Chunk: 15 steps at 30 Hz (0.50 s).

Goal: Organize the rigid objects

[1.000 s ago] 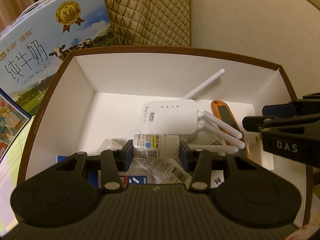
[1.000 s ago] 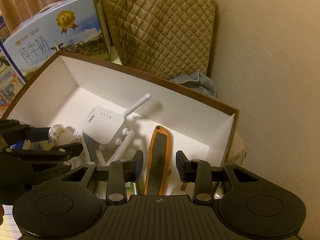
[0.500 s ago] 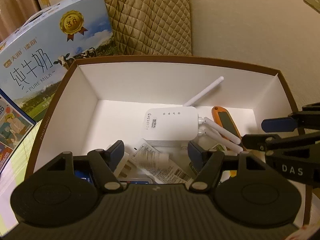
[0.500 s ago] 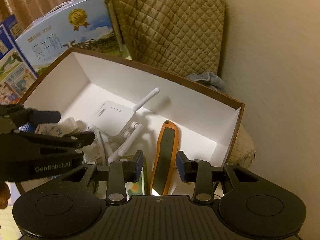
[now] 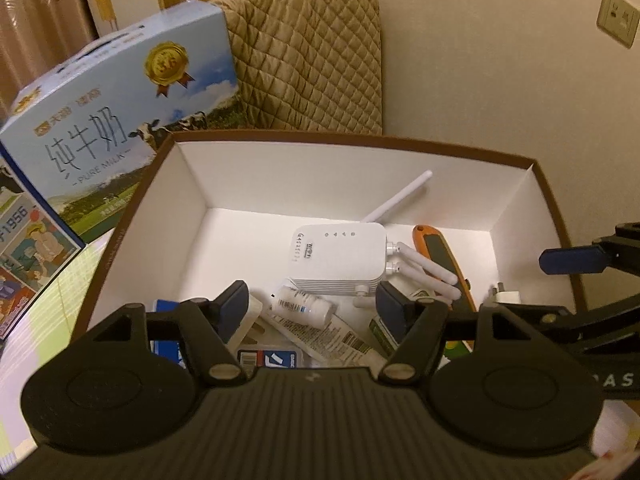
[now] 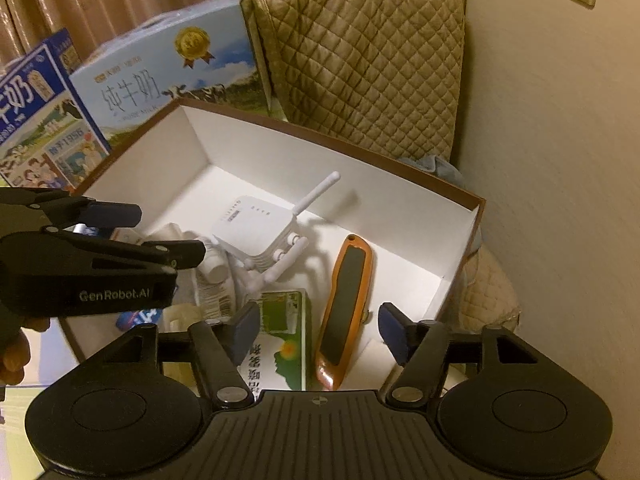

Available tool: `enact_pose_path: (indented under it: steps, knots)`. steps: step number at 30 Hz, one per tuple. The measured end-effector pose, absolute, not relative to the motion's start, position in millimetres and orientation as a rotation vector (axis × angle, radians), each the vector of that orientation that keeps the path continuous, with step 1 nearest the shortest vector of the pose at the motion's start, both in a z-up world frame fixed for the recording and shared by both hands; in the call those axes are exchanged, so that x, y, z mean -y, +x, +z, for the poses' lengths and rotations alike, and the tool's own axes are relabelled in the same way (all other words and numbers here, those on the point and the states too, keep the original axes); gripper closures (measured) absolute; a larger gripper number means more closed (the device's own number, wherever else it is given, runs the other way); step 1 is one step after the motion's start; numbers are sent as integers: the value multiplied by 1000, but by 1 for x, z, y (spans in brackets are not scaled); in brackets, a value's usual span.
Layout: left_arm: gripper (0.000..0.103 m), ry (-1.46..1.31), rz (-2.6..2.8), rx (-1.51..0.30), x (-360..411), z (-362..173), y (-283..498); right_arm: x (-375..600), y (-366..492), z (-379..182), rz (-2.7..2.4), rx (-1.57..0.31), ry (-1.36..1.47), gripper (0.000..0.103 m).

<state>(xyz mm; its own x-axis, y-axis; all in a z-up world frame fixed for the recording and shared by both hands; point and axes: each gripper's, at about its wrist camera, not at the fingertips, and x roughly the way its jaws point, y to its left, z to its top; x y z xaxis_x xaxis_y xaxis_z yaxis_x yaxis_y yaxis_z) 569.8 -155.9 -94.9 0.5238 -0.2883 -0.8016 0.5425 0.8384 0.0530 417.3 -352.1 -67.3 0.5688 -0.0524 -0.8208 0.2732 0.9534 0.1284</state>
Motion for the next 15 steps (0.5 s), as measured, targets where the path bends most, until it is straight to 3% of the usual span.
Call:
enact_pose_path:
  steps: [10, 15]
  knots:
    - [36, 274, -485, -789, 130, -56, 529, 345, 384, -43, -157, -867, 259, 33]
    - [23, 293, -458, -725, 121, -44, 495, 340, 369, -43, -133, -864, 272, 32]
